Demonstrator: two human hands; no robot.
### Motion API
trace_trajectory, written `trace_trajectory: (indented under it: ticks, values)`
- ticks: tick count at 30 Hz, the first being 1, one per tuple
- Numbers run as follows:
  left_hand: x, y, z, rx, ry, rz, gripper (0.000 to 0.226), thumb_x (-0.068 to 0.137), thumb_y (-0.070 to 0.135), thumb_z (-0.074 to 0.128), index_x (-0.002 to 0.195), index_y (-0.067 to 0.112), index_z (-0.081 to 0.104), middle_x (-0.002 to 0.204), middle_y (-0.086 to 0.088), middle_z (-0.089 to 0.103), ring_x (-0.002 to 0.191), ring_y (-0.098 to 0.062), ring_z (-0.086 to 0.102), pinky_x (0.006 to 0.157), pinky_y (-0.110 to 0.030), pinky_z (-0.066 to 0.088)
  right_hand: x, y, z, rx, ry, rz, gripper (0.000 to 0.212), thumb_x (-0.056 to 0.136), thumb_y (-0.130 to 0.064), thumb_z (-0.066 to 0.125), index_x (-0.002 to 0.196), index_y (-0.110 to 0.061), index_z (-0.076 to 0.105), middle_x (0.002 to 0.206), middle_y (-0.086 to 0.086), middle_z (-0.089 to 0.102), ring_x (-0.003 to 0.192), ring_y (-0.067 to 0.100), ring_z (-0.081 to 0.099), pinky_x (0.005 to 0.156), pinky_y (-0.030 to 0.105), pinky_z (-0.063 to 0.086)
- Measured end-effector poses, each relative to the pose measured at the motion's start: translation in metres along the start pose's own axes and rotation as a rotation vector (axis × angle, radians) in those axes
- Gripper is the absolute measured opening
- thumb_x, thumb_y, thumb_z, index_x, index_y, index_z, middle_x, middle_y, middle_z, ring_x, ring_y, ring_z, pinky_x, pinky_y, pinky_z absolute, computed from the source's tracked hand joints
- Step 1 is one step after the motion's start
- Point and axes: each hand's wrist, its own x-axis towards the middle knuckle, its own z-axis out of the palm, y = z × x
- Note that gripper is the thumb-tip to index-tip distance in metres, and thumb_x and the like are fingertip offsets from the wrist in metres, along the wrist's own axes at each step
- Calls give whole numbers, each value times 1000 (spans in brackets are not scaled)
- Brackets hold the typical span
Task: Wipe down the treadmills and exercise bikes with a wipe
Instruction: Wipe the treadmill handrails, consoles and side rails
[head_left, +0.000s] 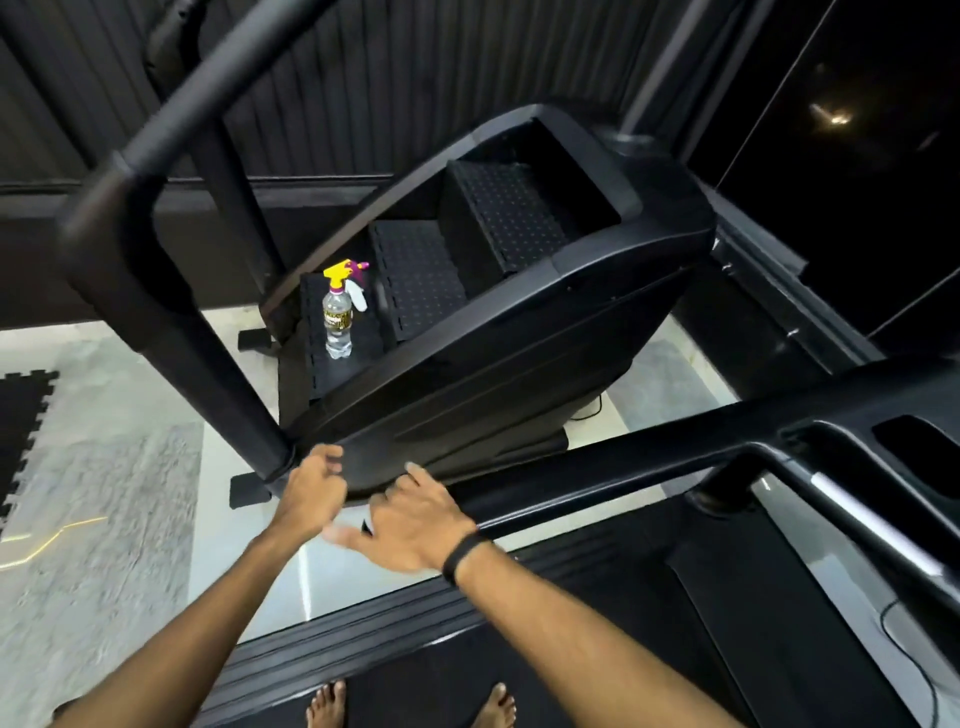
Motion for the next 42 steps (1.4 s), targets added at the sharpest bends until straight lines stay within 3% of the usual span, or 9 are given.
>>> trace_trajectory:
  ticks: [4, 8, 13, 21, 26, 31, 35, 38, 42]
  values:
    - [-2, 5, 8, -19, 31, 9, 34, 88, -6, 44, 97, 21, 63, 105, -18, 68, 103, -39, 63, 92, -45, 49, -1, 56, -24, 211, -201, 158, 102, 87, -85, 4, 146, -13, 48, 153, 15, 44, 142, 29, 41, 113, 45, 28]
    - [-22, 23, 21, -14, -21, 24, 20, 91, 7, 51, 93, 24, 62, 93, -6, 64, 90, -29, 60, 84, -34, 46, -29, 144, -39, 182, -266, 344, 102, 87, -84, 2, 151, -15, 41, 159, 10, 37, 146, 26, 35, 118, 43, 24]
    - [-12, 43, 41, 143, -83, 124, 8, 95, 33, 55, 87, 33, 58, 106, -1, 67, 108, -26, 60, 103, -42, 44, -18, 155, -31, 71, -284, 398, 101, 87, -85, 7, 146, -15, 48, 154, 12, 44, 142, 29, 41, 115, 48, 31]
    - [3, 99, 92, 328, -363, 276, 34, 102, 51, 38, 108, 26, 60, 108, 0, 63, 114, -25, 57, 87, -32, 36, -44, 108, 1, 65, 149, 78, 71, 97, -67, 16, 108, -17, 64, 111, 7, 67, 111, 26, 57, 102, 42, 37]
    - [1, 119, 131, 430, -509, 364, 47, 102, 58, 29, 111, 22, 58, 113, -4, 64, 117, -27, 57, 91, -36, 41, -99, 276, 1, 75, 246, 505, 63, 97, -65, 23, 105, -21, 67, 121, -2, 67, 123, 20, 55, 106, 38, 34]
    - [-3, 138, 160, 432, -561, 394, 49, 102, 58, 28, 120, 23, 57, 115, -3, 62, 117, -28, 57, 96, -38, 42, -123, 353, -1, 61, 149, 920, 60, 104, -54, 20, 145, -19, 46, 151, 1, 43, 147, 20, 24, 121, 50, -7]
    - [-5, 155, 186, 405, -598, 410, 49, 103, 56, 29, 117, 20, 58, 115, -4, 64, 117, -27, 58, 93, -36, 42, -100, 270, 17, -25, 354, 719, 60, 102, -53, 17, 116, -17, 64, 120, 1, 62, 126, 24, 47, 115, 49, 15]
    - [-8, 167, 198, 355, -615, 430, 50, 102, 56, 31, 117, 19, 61, 120, -5, 66, 118, -25, 59, 96, -37, 44, -96, 198, 36, 106, 543, 424, 56, 105, -51, 26, 121, -16, 66, 120, -1, 64, 125, 21, 50, 117, 48, 24]
    - [-8, 177, 207, 377, -609, 432, 51, 102, 58, 29, 123, 22, 59, 124, -4, 64, 121, -25, 56, 100, -38, 42, -114, 253, 32, 51, 627, 632, 38, 101, -48, 33, 106, -26, 63, 110, -6, 60, 121, 25, 49, 113, 50, 26]
